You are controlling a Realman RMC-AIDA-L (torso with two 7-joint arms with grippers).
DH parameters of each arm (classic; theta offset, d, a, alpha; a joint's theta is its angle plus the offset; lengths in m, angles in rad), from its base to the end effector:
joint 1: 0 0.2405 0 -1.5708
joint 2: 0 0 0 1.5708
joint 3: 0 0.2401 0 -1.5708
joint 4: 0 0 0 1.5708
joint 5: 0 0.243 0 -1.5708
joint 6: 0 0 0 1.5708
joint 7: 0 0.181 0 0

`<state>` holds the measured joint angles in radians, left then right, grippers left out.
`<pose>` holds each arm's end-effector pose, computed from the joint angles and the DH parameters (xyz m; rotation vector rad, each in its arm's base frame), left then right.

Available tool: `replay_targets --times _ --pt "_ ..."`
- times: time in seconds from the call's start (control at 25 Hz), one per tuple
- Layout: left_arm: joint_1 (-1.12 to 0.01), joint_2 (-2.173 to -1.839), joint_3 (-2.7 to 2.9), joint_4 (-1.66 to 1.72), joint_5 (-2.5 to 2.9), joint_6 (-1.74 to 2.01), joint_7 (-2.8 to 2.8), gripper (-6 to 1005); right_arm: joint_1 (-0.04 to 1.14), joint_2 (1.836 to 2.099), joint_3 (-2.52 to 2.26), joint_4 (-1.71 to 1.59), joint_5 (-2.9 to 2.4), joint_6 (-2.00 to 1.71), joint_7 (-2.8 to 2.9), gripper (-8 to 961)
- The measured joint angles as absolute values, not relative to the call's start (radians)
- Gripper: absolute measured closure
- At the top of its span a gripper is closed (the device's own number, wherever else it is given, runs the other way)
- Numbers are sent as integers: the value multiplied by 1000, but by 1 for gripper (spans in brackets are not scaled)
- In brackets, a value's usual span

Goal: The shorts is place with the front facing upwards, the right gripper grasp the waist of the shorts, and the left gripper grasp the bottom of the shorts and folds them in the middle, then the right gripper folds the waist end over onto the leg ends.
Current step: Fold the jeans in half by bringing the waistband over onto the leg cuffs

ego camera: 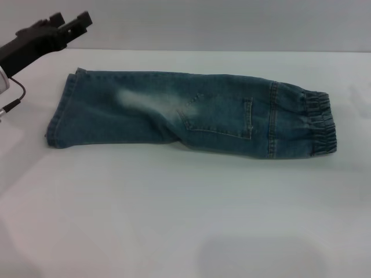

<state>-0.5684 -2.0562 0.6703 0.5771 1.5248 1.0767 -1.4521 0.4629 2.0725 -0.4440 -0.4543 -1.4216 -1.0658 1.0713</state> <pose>-0.2705 0.4576 0.0429 -2.0004 -0.8811 -0.9355 0.3539 0.4145 0.0598 -1.7219 0.8075 0.8245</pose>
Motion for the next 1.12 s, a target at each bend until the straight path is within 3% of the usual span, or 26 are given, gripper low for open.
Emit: replay_targets --times 0.76,0.96,1.12 --pt "-497 -2057 670 366 1108 1409 -991 197 447 2063 -497 -472 -1270 -1193 992 382" --pt "-491 -2057 676 363 1107 1398 -986 197 449 2044 -553 -630 -1487 -1191 1288 383" --pt "-494 -2057 677 360 1109 1384 -985 197 479 2014 -563 -785 -1782 -1240 1612 382"
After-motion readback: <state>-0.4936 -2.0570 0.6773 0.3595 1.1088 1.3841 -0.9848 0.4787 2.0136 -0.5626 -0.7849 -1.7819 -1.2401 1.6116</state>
